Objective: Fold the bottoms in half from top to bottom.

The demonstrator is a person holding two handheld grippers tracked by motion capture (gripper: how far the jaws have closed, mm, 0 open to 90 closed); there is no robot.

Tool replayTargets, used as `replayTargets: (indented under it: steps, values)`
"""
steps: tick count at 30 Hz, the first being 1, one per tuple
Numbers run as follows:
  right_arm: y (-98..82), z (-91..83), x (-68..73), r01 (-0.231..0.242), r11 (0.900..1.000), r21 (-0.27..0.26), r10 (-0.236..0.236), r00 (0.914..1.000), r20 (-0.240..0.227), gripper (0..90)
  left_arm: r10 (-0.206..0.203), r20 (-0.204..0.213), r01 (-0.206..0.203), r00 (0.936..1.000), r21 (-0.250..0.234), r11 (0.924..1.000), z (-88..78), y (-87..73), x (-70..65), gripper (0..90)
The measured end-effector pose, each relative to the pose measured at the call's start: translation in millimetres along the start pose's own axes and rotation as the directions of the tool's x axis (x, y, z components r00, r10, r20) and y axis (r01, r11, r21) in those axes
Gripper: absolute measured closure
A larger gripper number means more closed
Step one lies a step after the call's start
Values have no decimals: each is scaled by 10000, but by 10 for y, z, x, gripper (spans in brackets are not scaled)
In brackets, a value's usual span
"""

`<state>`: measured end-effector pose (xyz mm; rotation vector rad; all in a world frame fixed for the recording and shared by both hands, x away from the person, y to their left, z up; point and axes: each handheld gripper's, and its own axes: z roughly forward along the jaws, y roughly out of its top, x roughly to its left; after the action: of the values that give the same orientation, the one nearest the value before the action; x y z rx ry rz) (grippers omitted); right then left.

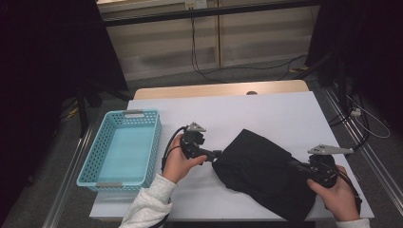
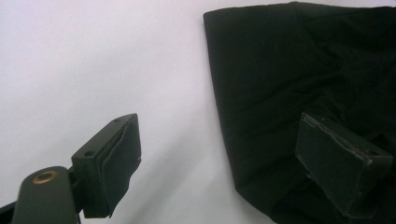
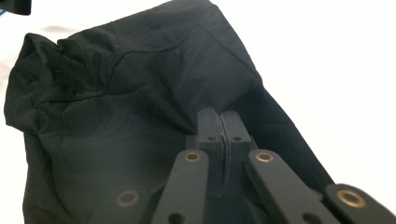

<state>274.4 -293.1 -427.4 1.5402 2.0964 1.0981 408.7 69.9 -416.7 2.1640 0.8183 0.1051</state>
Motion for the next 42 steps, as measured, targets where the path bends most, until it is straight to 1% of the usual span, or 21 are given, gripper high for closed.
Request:
replayTargets:
  steps: [9, 13, 16, 22, 25, 31, 33, 34, 35, 36, 37, 38, 39, 40, 41, 42]
  values:
    - [-34, -67, -5, -32, 10000, -56, 32, 10000, 64, 890, 4, 65, -4, 10000, -10, 10000, 4, 25, 1, 143]
    - [-49, -65, -9, -49, 10000, -18, 49, 10000, 87, 890, -7, 65, 7, 10000, -65, 10000, -11, 35, -2, 142]
    - [-47, -76, -4, -29, 10000, -29, 29, 9999, 96, 890, -27, 117, 28, 9999, -55, 10000, 7, 32, -16, 142]
    - [-85, -173, -4, -70, 9999, -77, 71, 9999, 130, 890, 10, 177, -11, 9998, 56, 10000, 38, 25, -25, 141]
    - [-134, -222, -16, -95, 10000, 17, 95, 9999, 136, 890, -39, 184, 39, 9998, 15, 10000, 32, 27, -24, 141]
    - [-174, -264, -13, 56, 9996, 291, -65, 9996, 291, 890, -74, 200, 73, 9998, 71, 9999, 58, 18, -53, 141]
    - [-188, -274, -8, 177, 9993, 341, -190, 9991, 388, 885, -96, 206, 95, 9997, 78, 9999, 69, 14, -57, 141]
    - [-192, -278, -1, 240, 9989, 396, -255, 9990, 367, 853, -107, 172, 106, 9998, 75, 9999, 70, 13, -56, 141]
    - [-192, -277, 10, 350, 9982, 479, -367, 9987, 350, 782, -161, 147, 160, 9998, 49, 9999, 71, 11, -56, 141]
    - [-187, -276, 21, 457, 9979, 452, -480, 9976, 505, 699, -201, 132, 201, 9997, 36, 9998, 71, 8, -57, 141]
    - [-180, -275, 24, 450, 9984, 350, -472, 9968, 640, 669, -245, 86, 244, 9997, 31, 9997, 75, 3, -60, 143]
    - [-165, -272, 25, 528, 9981, 332, -550, 9962, 673, 663, -273, 71, 273, 9996, 10, 9996, 81, 0, -65, 145]
    - [-159, -266, 29, 544, 9981, 288, -560, 9966, 605, 641, -278, 127, 277, 9995, 57, 9996, 94, -7, -77, 149]
    - [-150, -253, 36, 592, 9980, 204, -604, 9959, 666, 584, -263, 209, 259, 9994, 163, 9995, 102, -10, -83, 156]
    - [-144, -239, 41, 605, 9980, 167, -615, 9956, 708, 547, -272, 211, 268, 9994, 192, 9995, 125, -17, -100, 158]
    - [-133, -215, 42, 617, 9980, 113, -624, 9955, 714, 543, -295, 219, 291, 9993, 196, 9994, 140, -22, -111, 158]
